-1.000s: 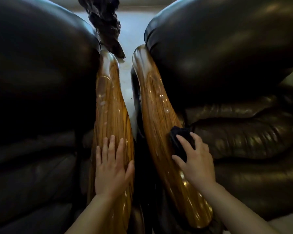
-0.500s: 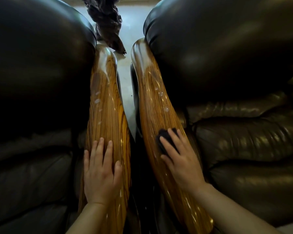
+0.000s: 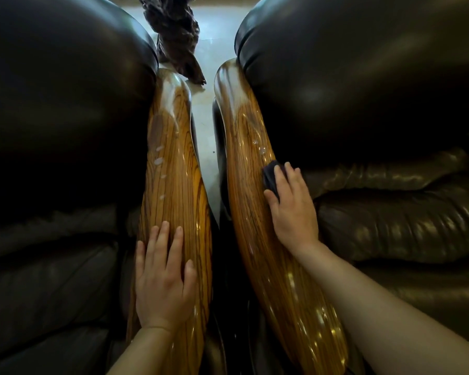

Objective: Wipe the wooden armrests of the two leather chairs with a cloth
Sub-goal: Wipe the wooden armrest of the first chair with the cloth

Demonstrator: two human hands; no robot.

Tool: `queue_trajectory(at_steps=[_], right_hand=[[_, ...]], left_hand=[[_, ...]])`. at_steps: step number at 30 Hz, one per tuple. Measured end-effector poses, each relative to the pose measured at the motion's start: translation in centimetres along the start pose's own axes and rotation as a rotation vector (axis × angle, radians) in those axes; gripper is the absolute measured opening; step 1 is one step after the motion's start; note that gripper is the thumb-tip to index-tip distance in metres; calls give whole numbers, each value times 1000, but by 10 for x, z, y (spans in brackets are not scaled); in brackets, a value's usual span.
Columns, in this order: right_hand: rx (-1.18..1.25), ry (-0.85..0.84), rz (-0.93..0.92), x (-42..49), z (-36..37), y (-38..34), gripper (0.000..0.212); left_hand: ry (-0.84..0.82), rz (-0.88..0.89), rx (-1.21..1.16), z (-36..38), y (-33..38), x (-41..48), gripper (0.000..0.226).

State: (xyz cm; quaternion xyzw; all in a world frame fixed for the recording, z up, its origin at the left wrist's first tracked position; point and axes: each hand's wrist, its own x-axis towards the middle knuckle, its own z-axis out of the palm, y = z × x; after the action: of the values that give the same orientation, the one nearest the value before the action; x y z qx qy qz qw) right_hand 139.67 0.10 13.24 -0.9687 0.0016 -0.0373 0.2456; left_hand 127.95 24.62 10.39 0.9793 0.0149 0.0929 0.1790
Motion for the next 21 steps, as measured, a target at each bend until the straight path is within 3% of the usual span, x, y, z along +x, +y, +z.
queue_trajectory(at_steps=[7,12,18,21], right_hand=[[-145,1,-136,-84,11,16,58],[-96,22,84,-24,12,-8,64],[-214,-87,-365,-58,11,9,61],[-204,-79,-307,-37,10,16,63]], left_hand=[[-19,-3,-8,0,0,1,61],[-42,-14,-4,-4,4,2,60],[-61,-8,-41,-15,6,30,57],[-64,72,-37,-8,7,36,57]])
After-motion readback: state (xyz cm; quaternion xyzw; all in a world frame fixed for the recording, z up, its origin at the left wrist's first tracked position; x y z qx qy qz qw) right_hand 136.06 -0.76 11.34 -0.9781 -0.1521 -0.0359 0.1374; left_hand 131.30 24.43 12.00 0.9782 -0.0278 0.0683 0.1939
